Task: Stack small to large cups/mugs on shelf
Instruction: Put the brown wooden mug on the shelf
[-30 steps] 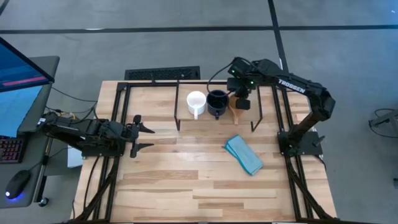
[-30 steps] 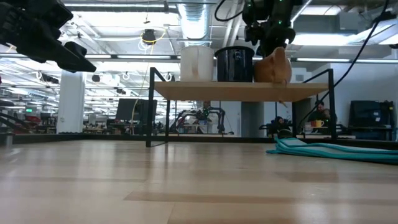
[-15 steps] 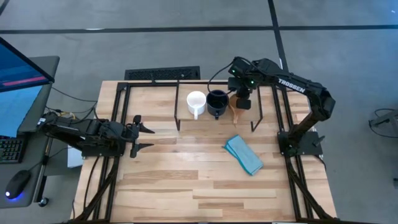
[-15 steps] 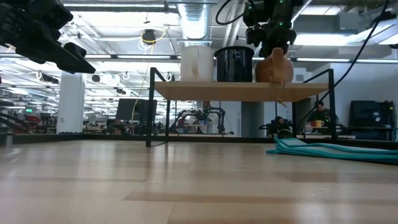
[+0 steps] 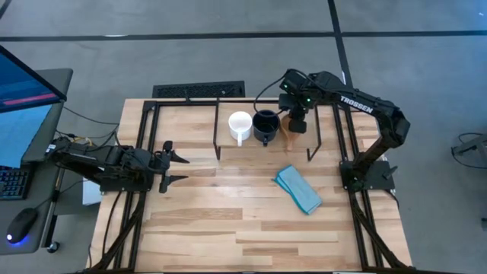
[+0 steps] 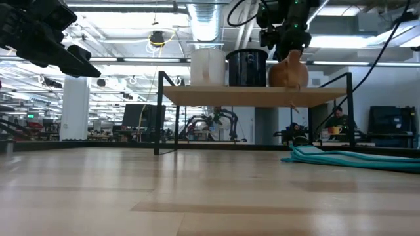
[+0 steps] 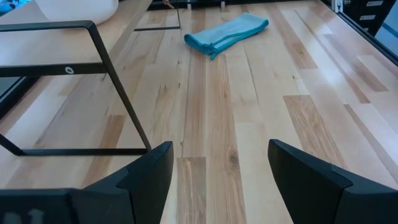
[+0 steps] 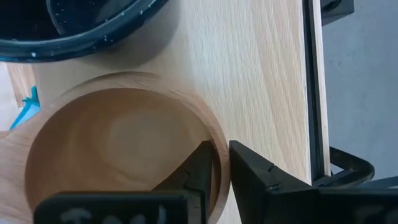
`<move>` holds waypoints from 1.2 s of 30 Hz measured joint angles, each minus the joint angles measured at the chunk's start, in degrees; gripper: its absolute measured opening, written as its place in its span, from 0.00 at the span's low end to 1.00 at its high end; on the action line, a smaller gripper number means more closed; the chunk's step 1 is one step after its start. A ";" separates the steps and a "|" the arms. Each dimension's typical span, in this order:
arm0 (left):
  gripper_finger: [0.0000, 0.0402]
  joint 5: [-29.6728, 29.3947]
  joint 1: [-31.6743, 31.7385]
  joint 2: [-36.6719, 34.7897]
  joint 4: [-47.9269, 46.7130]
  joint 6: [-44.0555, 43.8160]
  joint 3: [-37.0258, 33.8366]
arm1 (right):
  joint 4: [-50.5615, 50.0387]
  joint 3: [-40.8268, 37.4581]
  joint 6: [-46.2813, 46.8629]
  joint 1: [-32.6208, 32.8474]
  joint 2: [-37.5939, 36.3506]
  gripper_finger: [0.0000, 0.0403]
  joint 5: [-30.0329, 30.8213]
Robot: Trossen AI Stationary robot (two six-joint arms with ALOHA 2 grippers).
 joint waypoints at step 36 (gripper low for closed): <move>0.63 0.00 0.00 0.00 0.00 0.00 0.00 | 1.63 0.02 -1.49 0.94 0.04 0.19 3.61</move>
